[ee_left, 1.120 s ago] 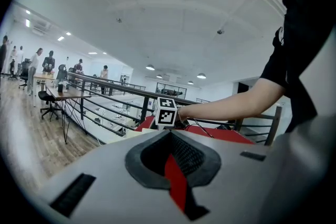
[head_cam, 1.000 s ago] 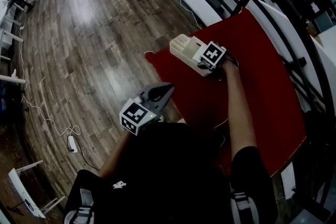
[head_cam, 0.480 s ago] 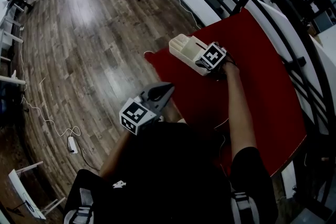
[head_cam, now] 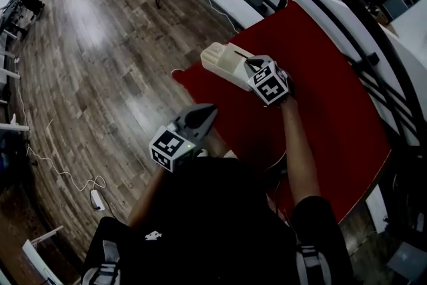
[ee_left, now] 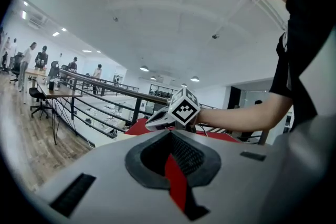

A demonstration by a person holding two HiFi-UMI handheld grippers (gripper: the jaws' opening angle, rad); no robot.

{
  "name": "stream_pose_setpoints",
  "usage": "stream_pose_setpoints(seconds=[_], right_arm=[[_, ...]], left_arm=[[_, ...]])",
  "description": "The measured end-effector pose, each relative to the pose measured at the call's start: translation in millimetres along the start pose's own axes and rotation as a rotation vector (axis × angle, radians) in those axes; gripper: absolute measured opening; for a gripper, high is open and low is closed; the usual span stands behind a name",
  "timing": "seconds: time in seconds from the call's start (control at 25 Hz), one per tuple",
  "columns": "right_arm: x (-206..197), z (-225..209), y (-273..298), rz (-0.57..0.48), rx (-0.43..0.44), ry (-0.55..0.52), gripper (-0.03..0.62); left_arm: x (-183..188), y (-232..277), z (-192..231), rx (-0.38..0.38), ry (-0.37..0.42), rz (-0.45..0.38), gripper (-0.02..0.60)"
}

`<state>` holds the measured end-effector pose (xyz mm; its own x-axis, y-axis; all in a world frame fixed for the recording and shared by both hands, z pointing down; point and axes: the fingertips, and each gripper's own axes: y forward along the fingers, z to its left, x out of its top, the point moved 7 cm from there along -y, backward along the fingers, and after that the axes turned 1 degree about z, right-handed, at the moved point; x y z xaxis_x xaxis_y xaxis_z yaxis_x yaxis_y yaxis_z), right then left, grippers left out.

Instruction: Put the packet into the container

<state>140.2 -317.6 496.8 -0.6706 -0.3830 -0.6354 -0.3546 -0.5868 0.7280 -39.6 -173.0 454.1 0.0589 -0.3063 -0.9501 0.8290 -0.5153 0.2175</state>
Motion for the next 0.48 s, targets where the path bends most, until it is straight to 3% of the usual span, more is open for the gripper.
stream_pose_setpoints(seconds=[0.48], right_arm=[[-5, 64, -99, -0.281, -0.137, 0.182, 0.023]], left_arm=[[9, 14, -13, -0.123, -0.002, -0.016, 0.008]])
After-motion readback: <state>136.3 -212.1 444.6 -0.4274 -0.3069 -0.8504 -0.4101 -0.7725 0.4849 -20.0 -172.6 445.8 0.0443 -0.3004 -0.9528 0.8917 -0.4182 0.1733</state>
